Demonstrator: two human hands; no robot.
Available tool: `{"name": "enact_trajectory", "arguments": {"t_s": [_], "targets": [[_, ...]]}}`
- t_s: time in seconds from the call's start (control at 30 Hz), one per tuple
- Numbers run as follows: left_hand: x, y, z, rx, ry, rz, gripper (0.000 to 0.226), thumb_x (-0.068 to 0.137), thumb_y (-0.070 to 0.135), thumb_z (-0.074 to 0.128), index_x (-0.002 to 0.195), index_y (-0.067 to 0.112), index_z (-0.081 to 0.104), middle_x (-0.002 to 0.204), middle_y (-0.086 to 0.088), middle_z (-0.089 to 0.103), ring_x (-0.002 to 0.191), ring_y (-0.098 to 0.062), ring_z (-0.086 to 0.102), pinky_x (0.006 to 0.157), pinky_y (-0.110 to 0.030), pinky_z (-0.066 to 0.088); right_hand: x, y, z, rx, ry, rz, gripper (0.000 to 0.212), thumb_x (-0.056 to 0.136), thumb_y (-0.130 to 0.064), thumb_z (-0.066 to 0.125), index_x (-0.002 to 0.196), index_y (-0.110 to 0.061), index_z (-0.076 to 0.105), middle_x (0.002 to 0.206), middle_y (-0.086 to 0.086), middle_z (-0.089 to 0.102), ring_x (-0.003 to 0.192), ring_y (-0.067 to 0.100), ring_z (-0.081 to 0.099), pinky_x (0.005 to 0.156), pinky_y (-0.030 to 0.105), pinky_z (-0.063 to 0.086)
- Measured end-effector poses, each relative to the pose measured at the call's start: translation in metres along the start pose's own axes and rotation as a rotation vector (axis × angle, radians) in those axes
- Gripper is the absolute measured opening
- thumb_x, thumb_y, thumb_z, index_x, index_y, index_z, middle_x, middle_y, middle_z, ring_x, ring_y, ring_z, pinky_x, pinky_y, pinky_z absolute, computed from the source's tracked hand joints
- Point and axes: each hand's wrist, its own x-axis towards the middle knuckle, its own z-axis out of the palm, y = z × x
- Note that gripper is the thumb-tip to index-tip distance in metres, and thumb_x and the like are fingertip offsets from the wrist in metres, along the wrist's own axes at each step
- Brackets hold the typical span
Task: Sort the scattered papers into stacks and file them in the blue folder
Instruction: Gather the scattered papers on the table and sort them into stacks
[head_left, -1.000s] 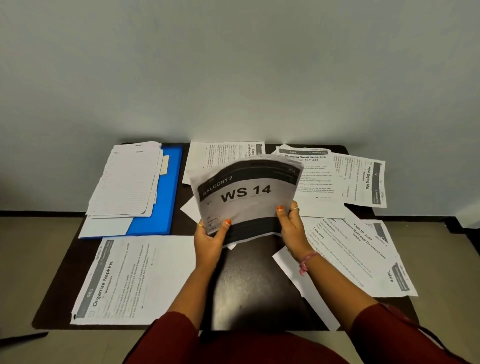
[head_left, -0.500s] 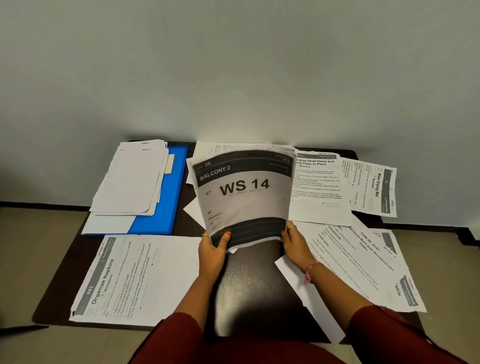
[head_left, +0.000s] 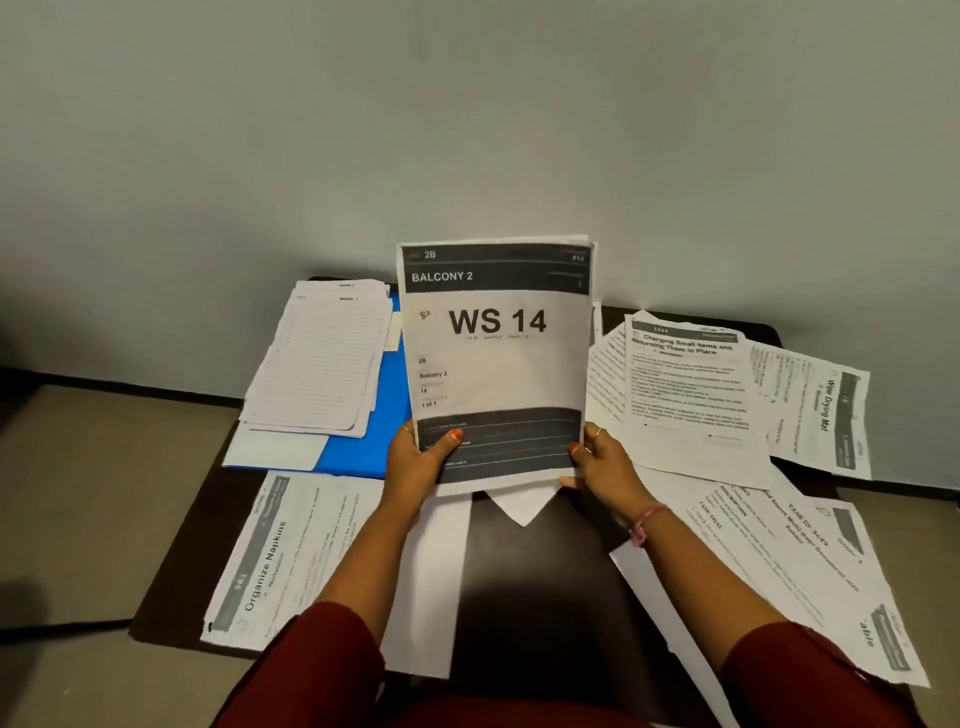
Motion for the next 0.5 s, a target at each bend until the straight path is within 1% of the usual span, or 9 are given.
{"name": "enact_trajectory", "arguments": {"t_s": [0.07, 0.1, 0.13, 0.2, 0.27, 0.3, 0.4, 0.5], "targets": [[0.014, 0.009, -0.023, -0.022, -0.023, -0.020, 0.040, 0.083, 0.015, 0.073, 0.119, 0.011, 0.056, 0.107, -0.001, 0.065, 0.089, -0.010, 0.063, 0.071, -0.015, 0.048, 0.007, -0.012, 0.017, 0.059, -0.040, 0.059, 0.028, 0.100, -0.004, 0.040, 0.122, -0.016, 0.052, 0.119, 0.004, 0.061, 0.099, 0.016, 0.063, 0.071, 0.028, 0.059], [0.023, 0.011, -0.037, -0.019, -0.040, -0.020, 0.038, 0.084, 0.015, 0.073, 0.118, 0.012, 0.058, 0.106, -0.001, 0.066, 0.089, -0.010, 0.064, 0.072, -0.017, 0.050, 0.011, -0.017, 0.029, 0.087, -0.062, 0.097, 0.029, 0.100, -0.004, 0.040, 0.123, -0.018, 0.052, 0.119, 0.004, 0.062, 0.097, 0.015, 0.063, 0.071, 0.031, 0.060], [0.032, 0.012, -0.050, -0.009, -0.057, -0.009, 0.034, 0.085, 0.015, 0.071, 0.117, 0.013, 0.058, 0.107, -0.003, 0.067, 0.093, -0.013, 0.065, 0.077, -0.021, 0.051, 0.015, -0.022, 0.041, 0.112, -0.083, 0.137, 0.029, 0.100, -0.003, 0.041, 0.121, -0.019, 0.052, 0.118, 0.004, 0.062, 0.095, 0.014, 0.064, 0.070, 0.032, 0.060], [0.050, 0.012, -0.079, 0.023, -0.063, 0.007, 0.028, 0.090, 0.016, 0.065, 0.117, 0.014, 0.059, 0.110, -0.004, 0.067, 0.100, -0.020, 0.065, 0.085, -0.029, 0.051, 0.021, -0.034, 0.068, 0.159, -0.126, 0.215, 0.029, 0.100, -0.001, 0.041, 0.117, -0.020, 0.053, 0.110, 0.001, 0.064, 0.090, 0.012, 0.064, 0.066, 0.031, 0.060], [0.066, 0.010, -0.107, 0.034, -0.023, -0.017, 0.025, 0.095, 0.017, 0.058, 0.119, 0.013, 0.058, 0.113, -0.005, 0.066, 0.103, -0.021, 0.063, 0.087, -0.031, 0.050, 0.029, -0.043, 0.096, 0.194, -0.156, 0.284, 0.030, 0.099, 0.002, 0.040, 0.115, -0.020, 0.053, 0.102, -0.003, 0.064, 0.089, 0.012, 0.062, 0.064, 0.031, 0.060], [0.073, 0.010, -0.119, 0.041, 0.003, -0.033, 0.025, 0.096, 0.019, 0.056, 0.121, 0.013, 0.057, 0.114, -0.006, 0.066, 0.103, -0.022, 0.063, 0.088, -0.032, 0.050, 0.033, -0.048, 0.108, 0.206, -0.170, 0.311, 0.031, 0.098, 0.003, 0.040, 0.115, -0.019, 0.054, 0.102, -0.002, 0.063, 0.090, 0.013, 0.062, 0.064, 0.031, 0.060], [0.097, 0.006, -0.153, 0.086, 0.098, -0.054, 0.025, 0.098, 0.018, 0.053, 0.122, 0.011, 0.056, 0.116, -0.007, 0.064, 0.104, -0.023, 0.062, 0.086, -0.031, 0.050, 0.048, -0.061, 0.147, 0.225, -0.201, 0.377, 0.033, 0.097, 0.003, 0.040, 0.119, -0.017, 0.054, 0.112, 0.003, 0.062, 0.096, 0.017, 0.061, 0.064, 0.032, 0.060], [0.116, 0.005, -0.176, 0.125, 0.171, -0.048, 0.023, 0.097, 0.012, 0.053, 0.119, 0.011, 0.057, 0.112, -0.009, 0.065, 0.098, -0.023, 0.062, 0.085, -0.033, 0.050, 0.064, -0.075, 0.179, 0.227, -0.210, 0.409, 0.033, 0.097, 0.002, 0.040, 0.118, -0.019, 0.053, 0.112, 0.002, 0.061, 0.098, 0.018, 0.062, 0.070, 0.033, 0.059]]}}
